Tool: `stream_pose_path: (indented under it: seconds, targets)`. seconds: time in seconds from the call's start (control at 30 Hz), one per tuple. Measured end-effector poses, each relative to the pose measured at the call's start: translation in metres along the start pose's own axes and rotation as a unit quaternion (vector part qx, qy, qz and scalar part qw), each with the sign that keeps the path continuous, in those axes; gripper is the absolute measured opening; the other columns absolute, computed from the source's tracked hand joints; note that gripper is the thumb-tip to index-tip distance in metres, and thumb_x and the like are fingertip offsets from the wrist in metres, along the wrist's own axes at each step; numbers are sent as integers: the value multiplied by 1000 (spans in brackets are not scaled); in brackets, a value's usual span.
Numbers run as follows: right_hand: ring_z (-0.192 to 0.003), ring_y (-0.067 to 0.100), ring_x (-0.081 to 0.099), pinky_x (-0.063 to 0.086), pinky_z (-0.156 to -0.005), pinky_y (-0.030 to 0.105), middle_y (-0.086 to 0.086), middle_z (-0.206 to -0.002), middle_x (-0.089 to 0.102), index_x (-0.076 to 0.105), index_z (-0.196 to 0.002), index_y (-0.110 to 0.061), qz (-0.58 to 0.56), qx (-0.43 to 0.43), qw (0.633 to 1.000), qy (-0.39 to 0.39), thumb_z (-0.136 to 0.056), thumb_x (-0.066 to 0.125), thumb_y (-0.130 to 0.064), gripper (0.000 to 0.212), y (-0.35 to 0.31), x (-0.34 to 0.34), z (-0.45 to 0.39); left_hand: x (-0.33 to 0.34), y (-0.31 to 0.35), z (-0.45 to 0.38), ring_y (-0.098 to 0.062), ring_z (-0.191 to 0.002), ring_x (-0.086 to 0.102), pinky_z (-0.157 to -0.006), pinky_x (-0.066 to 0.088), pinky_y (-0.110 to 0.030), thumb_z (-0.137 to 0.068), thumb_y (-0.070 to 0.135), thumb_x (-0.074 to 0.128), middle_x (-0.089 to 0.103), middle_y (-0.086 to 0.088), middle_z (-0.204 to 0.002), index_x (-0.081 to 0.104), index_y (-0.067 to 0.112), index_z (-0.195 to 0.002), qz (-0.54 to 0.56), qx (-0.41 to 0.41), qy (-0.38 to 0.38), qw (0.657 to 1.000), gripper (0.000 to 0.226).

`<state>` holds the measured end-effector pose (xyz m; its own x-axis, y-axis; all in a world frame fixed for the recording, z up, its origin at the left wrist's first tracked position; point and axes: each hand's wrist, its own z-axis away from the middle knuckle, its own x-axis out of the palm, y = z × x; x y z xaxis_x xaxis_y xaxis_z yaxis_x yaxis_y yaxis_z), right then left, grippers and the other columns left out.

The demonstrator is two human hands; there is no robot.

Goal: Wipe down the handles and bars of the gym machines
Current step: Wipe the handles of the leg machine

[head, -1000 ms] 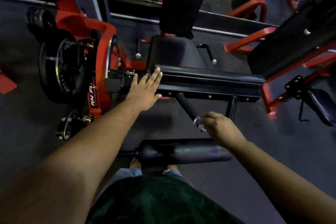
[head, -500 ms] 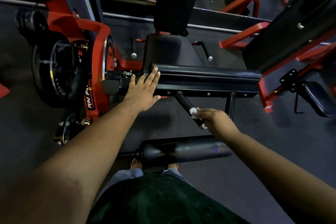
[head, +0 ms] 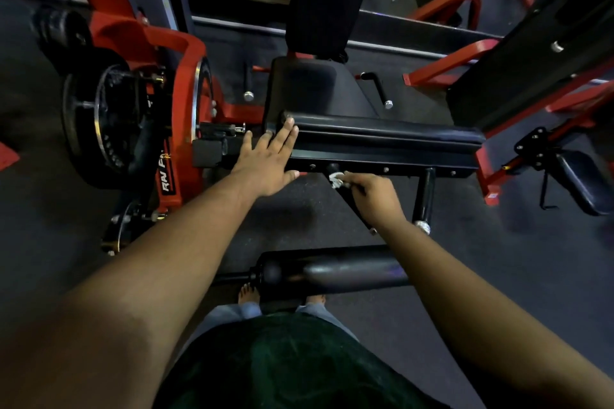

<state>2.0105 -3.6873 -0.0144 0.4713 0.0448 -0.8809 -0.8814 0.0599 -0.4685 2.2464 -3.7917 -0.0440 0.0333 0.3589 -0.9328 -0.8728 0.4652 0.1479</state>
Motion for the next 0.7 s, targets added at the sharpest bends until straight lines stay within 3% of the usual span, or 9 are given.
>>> stream_pose_path:
  seconds: [0.13,0.27,0.33,0.43,0.5,0.6,0.7]
  targets:
    - [-87,20,74,46,-71,16,5,-107,77,76,-119,-19,54,7,998,-37,-93,65,-3,32,25,-27,47,0,2,3,-30,-158,2,-124,1,-63,-103,64,32,-49,8,-154,-30,23,-156,2,4,-3,1000,92]
    - [-80,15,73,43,-68,17,1,-97,79,79,-112,-24,92,23,993,-64,-90,70,-4,31,30,-48,78,1,-1,1,-30,-158,2,-124,2,-64,-103,65,33,-46,6,-158,-30,23,-155,1,3,-2,1000,92]
    - [-89,19,72,45,-73,19,4,-107,76,76,-116,-22,108,-10,993,-43,-94,66,-6,29,16,-46,64,1,-1,0,-31,-158,3,-124,2,-65,-103,65,33,-46,6,-157,-30,22,-156,1,3,1,1000,93]
    - [-116,30,67,58,-90,39,9,-139,63,68,-131,-23,142,-76,987,1,-97,58,-10,37,-8,-16,14,1,-1,1,-30,-158,3,-124,2,-64,-103,65,33,-49,7,-155,-31,23,-155,3,4,-4,1000,92]
    - [-130,32,58,56,-97,46,8,-154,49,60,-140,-24,194,-93,976,-39,-98,54,-7,46,-21,7,-14,0,-1,1,-30,-158,2,-124,2,-63,-103,65,33,-49,8,-155,-31,23,-155,3,-1,-6,1000,93]
    - [-145,29,42,46,-109,43,11,-159,40,54,-146,-21,229,-151,955,-110,-98,54,-2,51,-10,11,-13,-2,-1,2,-29,-158,2,-125,1,-62,-103,64,34,-49,8,-155,-30,24,-156,6,-2,-8,1000,93]
    - [-138,29,51,54,-101,47,10,-151,52,65,-133,-21,202,-205,949,-126,-95,62,-8,41,23,-15,22,0,-1,2,-29,-158,2,-124,1,-63,-102,65,34,-47,8,-155,-29,24,-157,8,2,3,1000,93]
